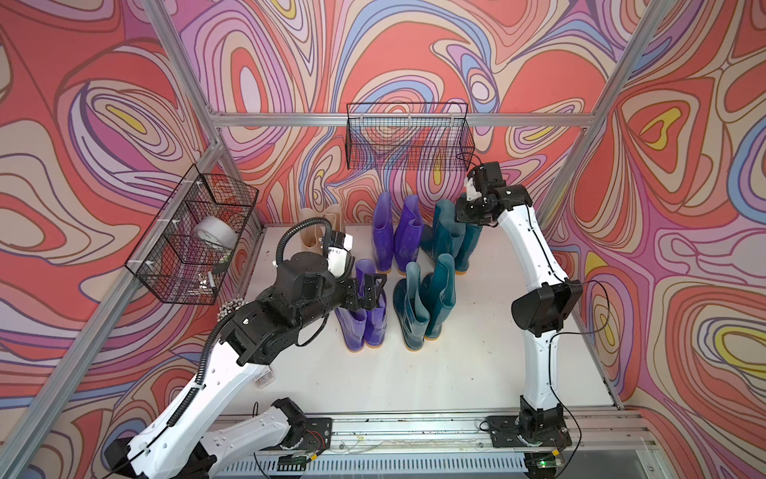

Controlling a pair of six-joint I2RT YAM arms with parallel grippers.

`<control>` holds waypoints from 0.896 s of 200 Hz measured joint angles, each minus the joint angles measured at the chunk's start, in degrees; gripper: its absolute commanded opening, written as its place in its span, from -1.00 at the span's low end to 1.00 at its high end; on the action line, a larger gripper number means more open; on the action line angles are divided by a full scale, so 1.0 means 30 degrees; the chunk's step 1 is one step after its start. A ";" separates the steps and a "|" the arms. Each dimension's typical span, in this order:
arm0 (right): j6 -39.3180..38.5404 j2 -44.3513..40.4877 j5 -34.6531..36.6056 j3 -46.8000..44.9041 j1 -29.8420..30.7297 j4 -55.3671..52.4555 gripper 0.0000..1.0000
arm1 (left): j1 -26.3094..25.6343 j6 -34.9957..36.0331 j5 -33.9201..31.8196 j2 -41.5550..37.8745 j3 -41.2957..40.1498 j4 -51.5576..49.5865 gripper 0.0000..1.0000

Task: Match and arrange rain boots in pairs
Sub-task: Move the rain boots to the center of the board, then reset both arms

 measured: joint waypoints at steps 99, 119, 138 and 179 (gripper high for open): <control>0.0474 -0.2178 0.0153 -0.0226 0.0000 0.2178 0.46 | 0.0000 0.1297 -0.5537 -0.2186 0.0124 -0.2178 1.00; 0.0801 -0.4575 0.0291 -0.2441 0.0000 0.3257 0.96 | 0.0000 0.1807 -0.7628 -0.2637 0.0364 -0.2630 1.00; 0.0874 -0.8255 0.0933 -0.6579 0.0233 0.5158 0.96 | 0.0000 0.1792 -1.0214 -0.2849 0.0510 -0.2878 1.00; 0.2222 -1.9955 0.2892 -2.2003 0.2047 1.3391 0.96 | 0.0087 0.5304 -1.2313 -0.5391 -0.4517 0.1960 1.00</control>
